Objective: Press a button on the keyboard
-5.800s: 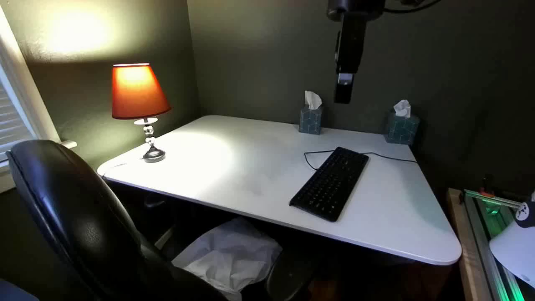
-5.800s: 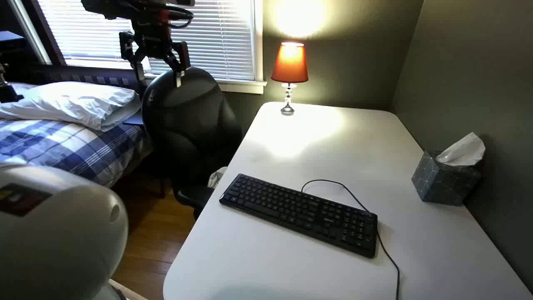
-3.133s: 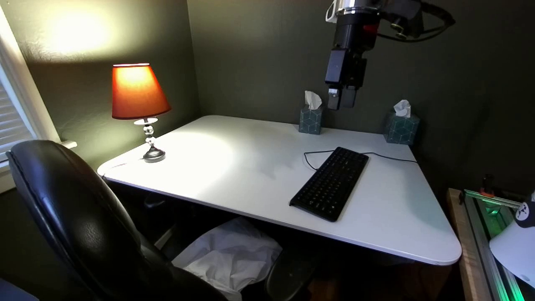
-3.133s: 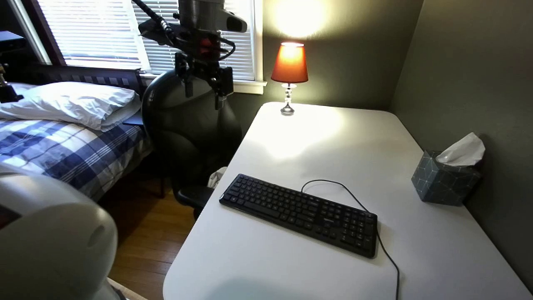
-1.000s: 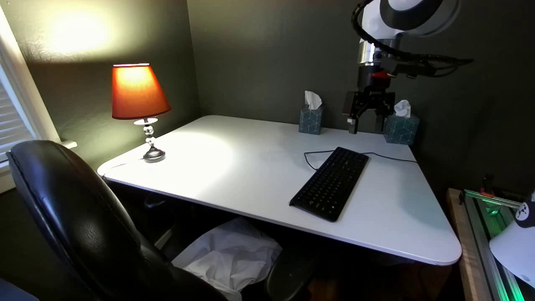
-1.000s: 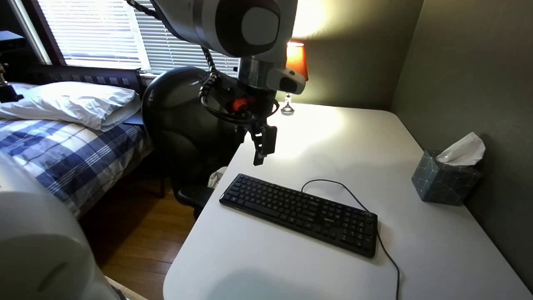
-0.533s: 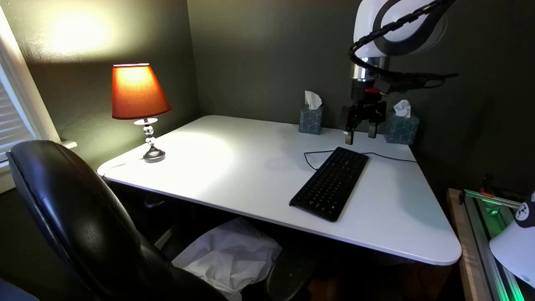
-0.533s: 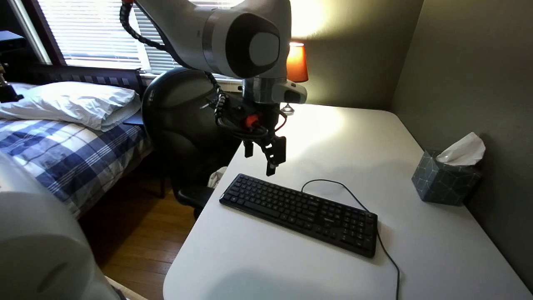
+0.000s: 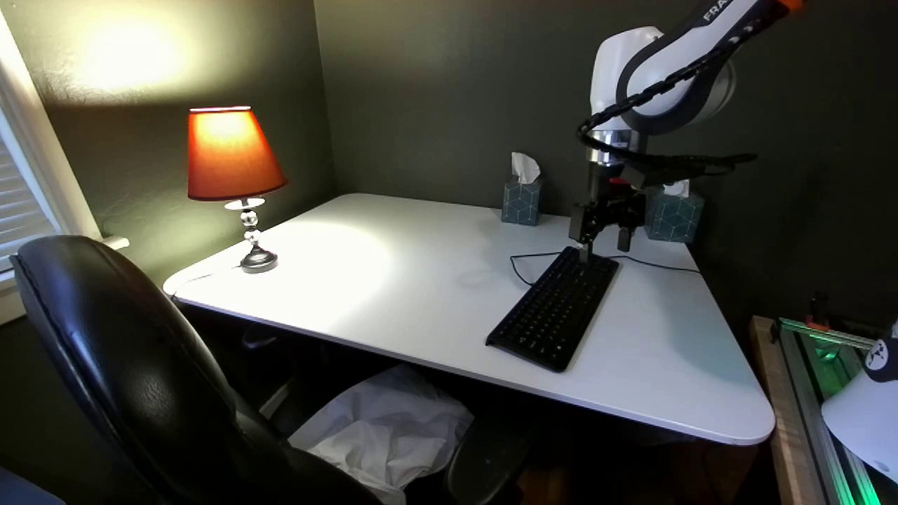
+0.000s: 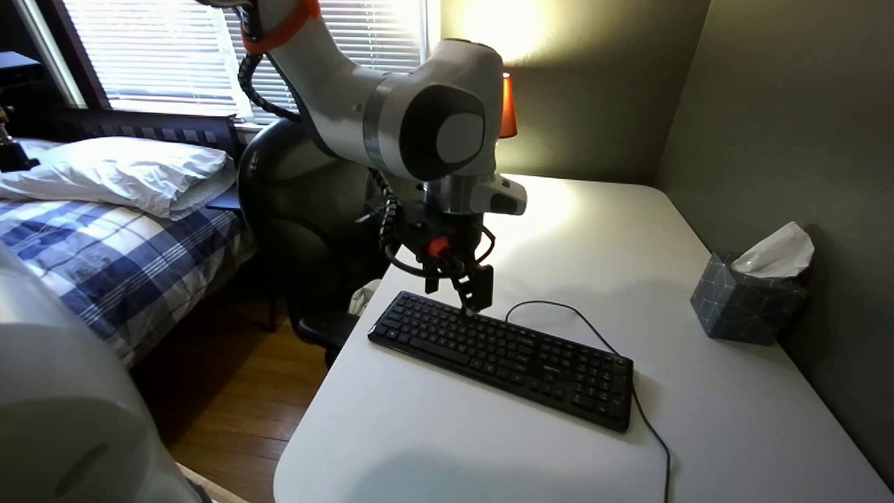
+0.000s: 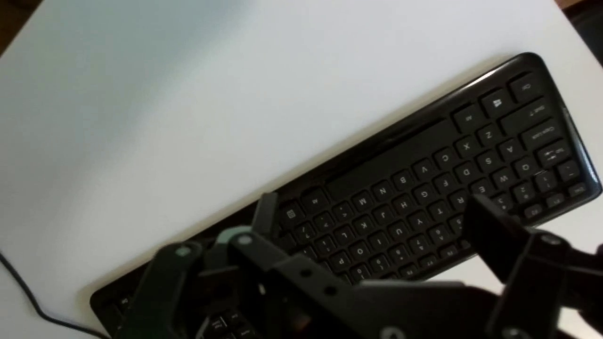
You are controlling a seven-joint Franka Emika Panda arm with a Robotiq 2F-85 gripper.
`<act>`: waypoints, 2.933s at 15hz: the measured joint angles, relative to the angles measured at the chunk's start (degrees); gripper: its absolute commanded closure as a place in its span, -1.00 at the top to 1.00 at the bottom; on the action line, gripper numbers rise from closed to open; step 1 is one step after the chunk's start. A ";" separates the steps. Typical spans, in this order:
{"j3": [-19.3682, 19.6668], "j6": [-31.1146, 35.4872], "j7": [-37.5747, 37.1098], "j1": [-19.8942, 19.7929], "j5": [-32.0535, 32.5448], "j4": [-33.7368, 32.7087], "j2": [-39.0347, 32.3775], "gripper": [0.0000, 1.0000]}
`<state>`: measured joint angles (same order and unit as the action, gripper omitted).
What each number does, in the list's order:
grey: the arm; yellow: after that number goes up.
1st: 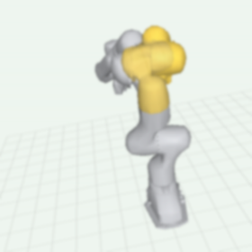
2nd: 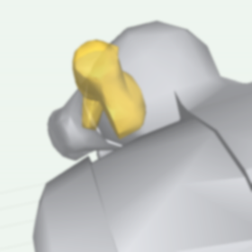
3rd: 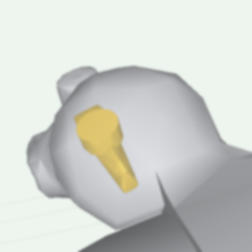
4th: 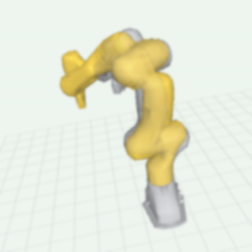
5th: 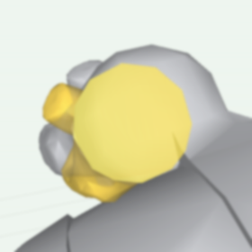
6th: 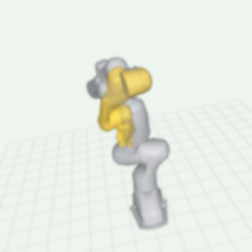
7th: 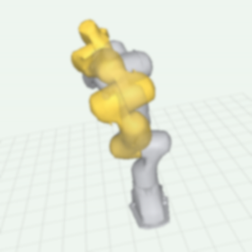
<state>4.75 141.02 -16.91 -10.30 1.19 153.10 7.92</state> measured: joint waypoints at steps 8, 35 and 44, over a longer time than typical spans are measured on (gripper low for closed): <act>2.82 6.54 0.61 -0.19 -1.96 0.28 -6.18 -0.79; 4.37 9.69 2.70 -0.16 -10.14 -7.02 -20.42 -1.00; 5.01 9.68 4.62 -0.77 -11.29 -7.82 -22.33 -1.00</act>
<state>9.76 150.70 -12.29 -11.07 -10.10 145.28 -14.41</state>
